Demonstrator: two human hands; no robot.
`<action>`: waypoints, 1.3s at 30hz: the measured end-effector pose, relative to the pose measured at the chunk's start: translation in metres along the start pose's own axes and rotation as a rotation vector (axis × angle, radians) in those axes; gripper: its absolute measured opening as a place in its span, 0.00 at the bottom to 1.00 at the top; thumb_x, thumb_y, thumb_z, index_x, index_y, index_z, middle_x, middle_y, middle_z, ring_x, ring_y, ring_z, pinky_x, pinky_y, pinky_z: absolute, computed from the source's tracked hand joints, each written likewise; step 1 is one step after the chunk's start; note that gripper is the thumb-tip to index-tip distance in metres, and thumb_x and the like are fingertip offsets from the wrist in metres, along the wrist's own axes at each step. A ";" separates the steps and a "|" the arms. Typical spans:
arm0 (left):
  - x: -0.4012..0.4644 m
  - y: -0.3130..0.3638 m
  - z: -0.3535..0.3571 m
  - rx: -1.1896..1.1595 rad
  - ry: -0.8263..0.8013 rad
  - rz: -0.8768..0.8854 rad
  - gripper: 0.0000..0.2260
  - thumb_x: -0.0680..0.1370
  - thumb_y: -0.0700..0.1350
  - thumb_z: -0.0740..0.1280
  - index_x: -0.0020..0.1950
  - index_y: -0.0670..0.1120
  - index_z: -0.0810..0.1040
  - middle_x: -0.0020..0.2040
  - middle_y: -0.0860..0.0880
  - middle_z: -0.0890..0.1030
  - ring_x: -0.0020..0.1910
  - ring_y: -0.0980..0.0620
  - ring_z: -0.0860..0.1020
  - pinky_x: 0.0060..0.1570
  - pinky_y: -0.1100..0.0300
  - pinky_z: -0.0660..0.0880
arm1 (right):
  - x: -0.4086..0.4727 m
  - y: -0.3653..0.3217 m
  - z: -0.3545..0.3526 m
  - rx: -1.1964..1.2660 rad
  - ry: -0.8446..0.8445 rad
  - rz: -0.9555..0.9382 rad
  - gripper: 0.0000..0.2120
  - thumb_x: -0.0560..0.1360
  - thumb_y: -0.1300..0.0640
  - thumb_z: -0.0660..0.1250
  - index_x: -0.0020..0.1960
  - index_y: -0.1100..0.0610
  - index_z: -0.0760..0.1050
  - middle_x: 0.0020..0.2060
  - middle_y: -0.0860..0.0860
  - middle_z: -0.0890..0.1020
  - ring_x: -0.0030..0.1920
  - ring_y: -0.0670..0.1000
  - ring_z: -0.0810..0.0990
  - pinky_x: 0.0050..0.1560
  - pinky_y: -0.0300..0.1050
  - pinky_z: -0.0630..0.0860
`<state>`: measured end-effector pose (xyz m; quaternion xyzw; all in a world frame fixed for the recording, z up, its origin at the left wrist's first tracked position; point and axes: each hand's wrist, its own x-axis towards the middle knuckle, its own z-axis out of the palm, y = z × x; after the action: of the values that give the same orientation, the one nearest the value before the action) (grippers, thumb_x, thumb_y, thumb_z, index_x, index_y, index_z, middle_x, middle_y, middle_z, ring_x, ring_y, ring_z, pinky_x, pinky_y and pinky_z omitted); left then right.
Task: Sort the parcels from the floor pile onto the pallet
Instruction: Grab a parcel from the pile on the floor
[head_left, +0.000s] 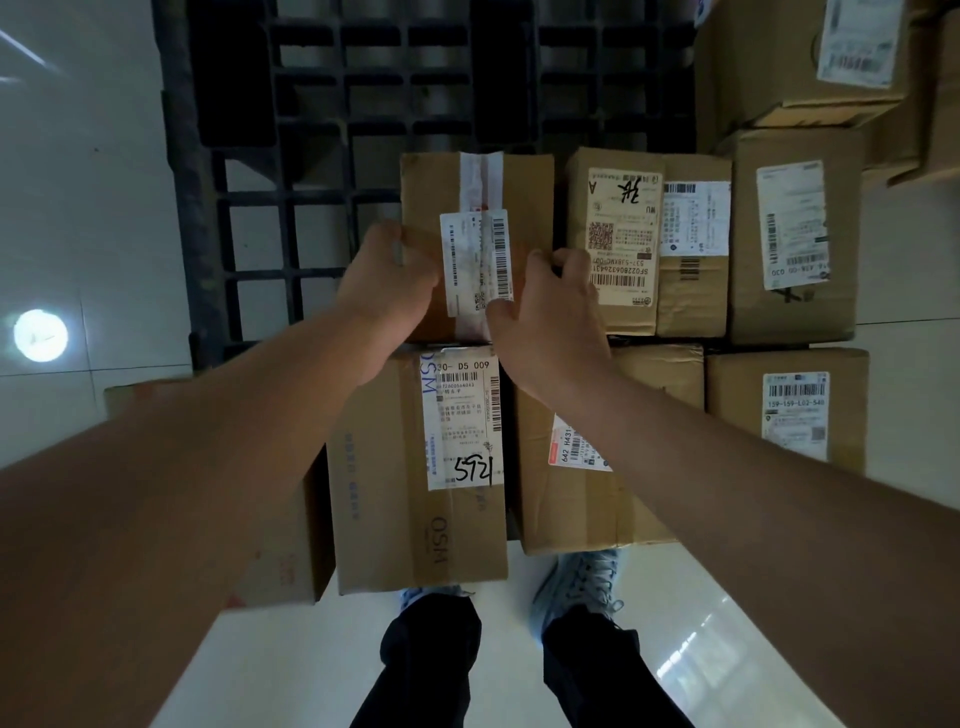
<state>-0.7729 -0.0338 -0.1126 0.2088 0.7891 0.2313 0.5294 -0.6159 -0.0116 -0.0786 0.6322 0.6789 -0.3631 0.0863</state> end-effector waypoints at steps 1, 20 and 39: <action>-0.001 -0.001 0.000 0.015 0.006 0.001 0.12 0.83 0.47 0.63 0.64 0.58 0.67 0.52 0.54 0.79 0.48 0.55 0.78 0.38 0.59 0.72 | -0.001 -0.001 -0.001 -0.010 -0.003 0.007 0.22 0.83 0.49 0.64 0.73 0.59 0.68 0.74 0.57 0.62 0.70 0.59 0.68 0.61 0.50 0.69; -0.116 0.133 -0.060 0.883 -0.007 0.485 0.29 0.82 0.54 0.64 0.81 0.52 0.60 0.78 0.43 0.62 0.70 0.38 0.71 0.61 0.44 0.76 | -0.073 -0.052 -0.125 0.025 -0.008 -0.086 0.20 0.84 0.49 0.62 0.75 0.53 0.70 0.79 0.55 0.60 0.76 0.59 0.64 0.70 0.55 0.69; -0.539 0.401 -0.167 1.143 0.092 1.091 0.28 0.85 0.58 0.57 0.82 0.50 0.60 0.79 0.44 0.63 0.74 0.37 0.67 0.68 0.40 0.71 | -0.429 -0.106 -0.445 0.003 0.368 -0.174 0.30 0.85 0.39 0.56 0.83 0.49 0.59 0.83 0.54 0.55 0.82 0.59 0.57 0.76 0.61 0.63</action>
<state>-0.7052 -0.0445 0.5759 0.7960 0.5930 0.0255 0.1187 -0.4820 -0.0780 0.5305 0.6272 0.7347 -0.2484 -0.0718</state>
